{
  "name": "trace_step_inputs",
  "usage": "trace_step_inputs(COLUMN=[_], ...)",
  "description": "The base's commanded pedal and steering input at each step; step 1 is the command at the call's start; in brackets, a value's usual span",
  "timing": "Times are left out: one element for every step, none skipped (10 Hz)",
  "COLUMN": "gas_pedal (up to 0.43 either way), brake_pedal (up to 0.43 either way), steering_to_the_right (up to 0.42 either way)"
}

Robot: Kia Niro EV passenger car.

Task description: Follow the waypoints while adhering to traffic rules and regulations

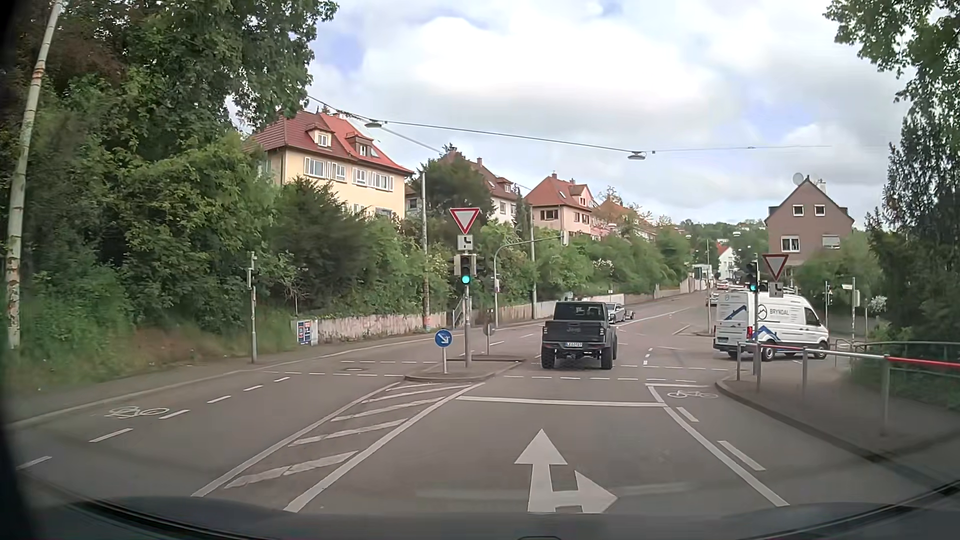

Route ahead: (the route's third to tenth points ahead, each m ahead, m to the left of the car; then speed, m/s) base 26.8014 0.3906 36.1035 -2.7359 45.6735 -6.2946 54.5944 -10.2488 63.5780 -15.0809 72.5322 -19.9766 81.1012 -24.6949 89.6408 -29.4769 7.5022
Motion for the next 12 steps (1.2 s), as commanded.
trace_step_inputs(gas_pedal=[0.098,0.098,0.098,0.098,0.098,0.098,0.098,0.098,0.098,0.098,0.098,0.098], brake_pedal=[0.0,0.0,0.0,0.0,0.0,0.0,0.0,0.0,0.0,0.0,0.0,0.0], steering_to_the_right=[0.056,0.062,0.067,0.069,0.069,0.068,0.068,0.068,0.067,0.064,0.058,0.054])
